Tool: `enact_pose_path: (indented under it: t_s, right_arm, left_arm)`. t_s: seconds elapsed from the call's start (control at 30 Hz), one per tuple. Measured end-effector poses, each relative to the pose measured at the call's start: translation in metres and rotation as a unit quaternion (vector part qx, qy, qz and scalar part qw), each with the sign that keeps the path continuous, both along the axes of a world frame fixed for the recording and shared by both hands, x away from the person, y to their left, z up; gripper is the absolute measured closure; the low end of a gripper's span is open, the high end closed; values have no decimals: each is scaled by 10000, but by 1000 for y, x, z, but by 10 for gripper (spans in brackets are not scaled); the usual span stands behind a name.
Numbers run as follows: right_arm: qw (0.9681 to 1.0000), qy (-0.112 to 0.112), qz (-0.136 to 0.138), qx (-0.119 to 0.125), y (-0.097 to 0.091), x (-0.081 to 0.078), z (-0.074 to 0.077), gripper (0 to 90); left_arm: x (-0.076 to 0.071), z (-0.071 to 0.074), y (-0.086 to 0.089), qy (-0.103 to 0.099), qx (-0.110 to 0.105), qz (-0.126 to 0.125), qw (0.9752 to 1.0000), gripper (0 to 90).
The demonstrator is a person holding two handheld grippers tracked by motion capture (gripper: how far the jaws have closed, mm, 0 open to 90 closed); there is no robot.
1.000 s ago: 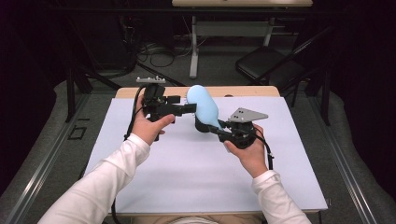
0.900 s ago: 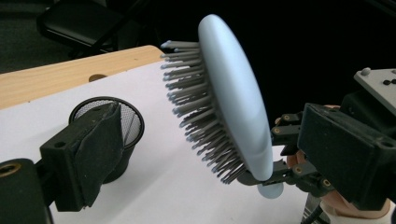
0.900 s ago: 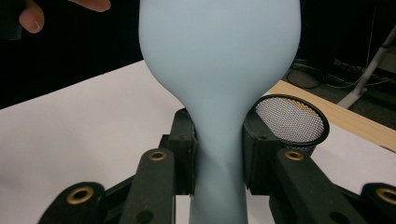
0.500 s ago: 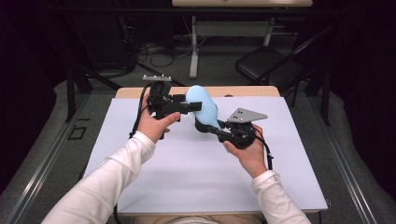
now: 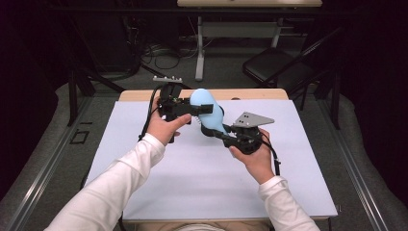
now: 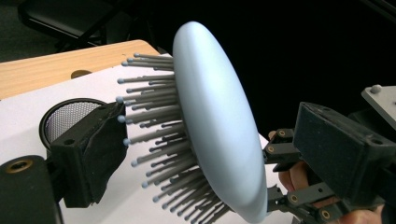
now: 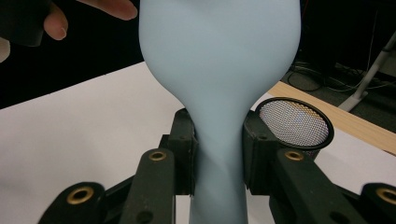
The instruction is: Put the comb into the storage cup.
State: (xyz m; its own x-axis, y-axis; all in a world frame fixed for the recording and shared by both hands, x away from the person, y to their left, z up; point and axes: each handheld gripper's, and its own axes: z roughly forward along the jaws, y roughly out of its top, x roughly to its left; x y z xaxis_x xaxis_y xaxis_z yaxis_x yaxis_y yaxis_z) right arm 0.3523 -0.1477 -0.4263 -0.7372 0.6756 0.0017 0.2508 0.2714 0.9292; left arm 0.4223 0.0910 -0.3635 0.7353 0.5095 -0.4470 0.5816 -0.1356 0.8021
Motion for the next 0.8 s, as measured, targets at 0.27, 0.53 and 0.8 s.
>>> enact_pose_path:
  t_s: [0.27, 0.53, 0.8]
  right_arm:
    - [10000, 2, 17, -3, 1, 0, 0, 697]
    - [10000, -1, 28, -19, 3, 0, -2, 697]
    - [10000, -3, 41, -29, 4, -1, -2, 697]
  left_arm:
    - [1, -1, 0, 42, -9, 32, 10000, 159]
    - [2, -2, -2, 56, -21, 152, 9999, 159]
    - [4, -5, -5, 217, -58, 104, 9997, 162]
